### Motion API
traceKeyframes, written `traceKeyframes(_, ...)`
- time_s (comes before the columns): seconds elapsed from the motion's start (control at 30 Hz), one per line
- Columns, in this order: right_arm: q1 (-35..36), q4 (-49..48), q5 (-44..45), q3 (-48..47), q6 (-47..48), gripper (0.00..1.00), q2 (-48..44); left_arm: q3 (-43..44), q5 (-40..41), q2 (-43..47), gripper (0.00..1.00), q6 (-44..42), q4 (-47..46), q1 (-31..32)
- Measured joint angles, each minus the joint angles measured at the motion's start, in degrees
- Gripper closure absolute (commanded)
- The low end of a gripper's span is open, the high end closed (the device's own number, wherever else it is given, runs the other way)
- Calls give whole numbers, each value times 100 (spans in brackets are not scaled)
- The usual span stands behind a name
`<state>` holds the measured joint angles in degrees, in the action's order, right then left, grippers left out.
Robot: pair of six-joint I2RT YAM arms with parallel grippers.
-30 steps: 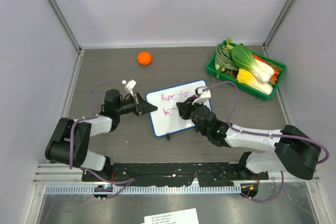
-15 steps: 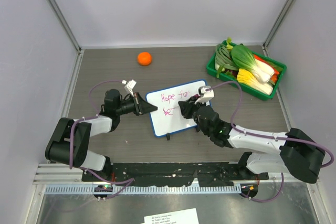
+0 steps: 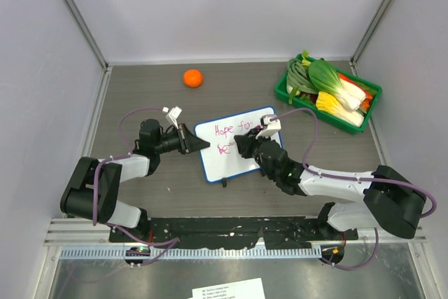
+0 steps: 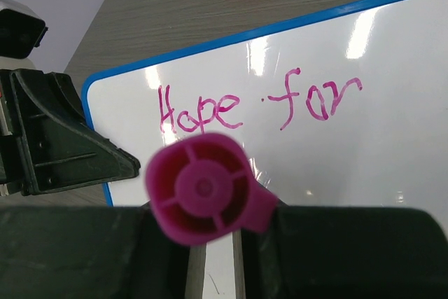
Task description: Write a sentence on the whiteboard
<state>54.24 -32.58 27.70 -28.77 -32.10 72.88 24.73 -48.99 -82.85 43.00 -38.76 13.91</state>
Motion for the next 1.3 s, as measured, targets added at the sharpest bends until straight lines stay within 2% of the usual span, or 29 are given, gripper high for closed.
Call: traceKeyframes(1.3, 0, 188, -332, 354, -273, 99, -302, 11, -4, -4, 100, -4, 0, 7)
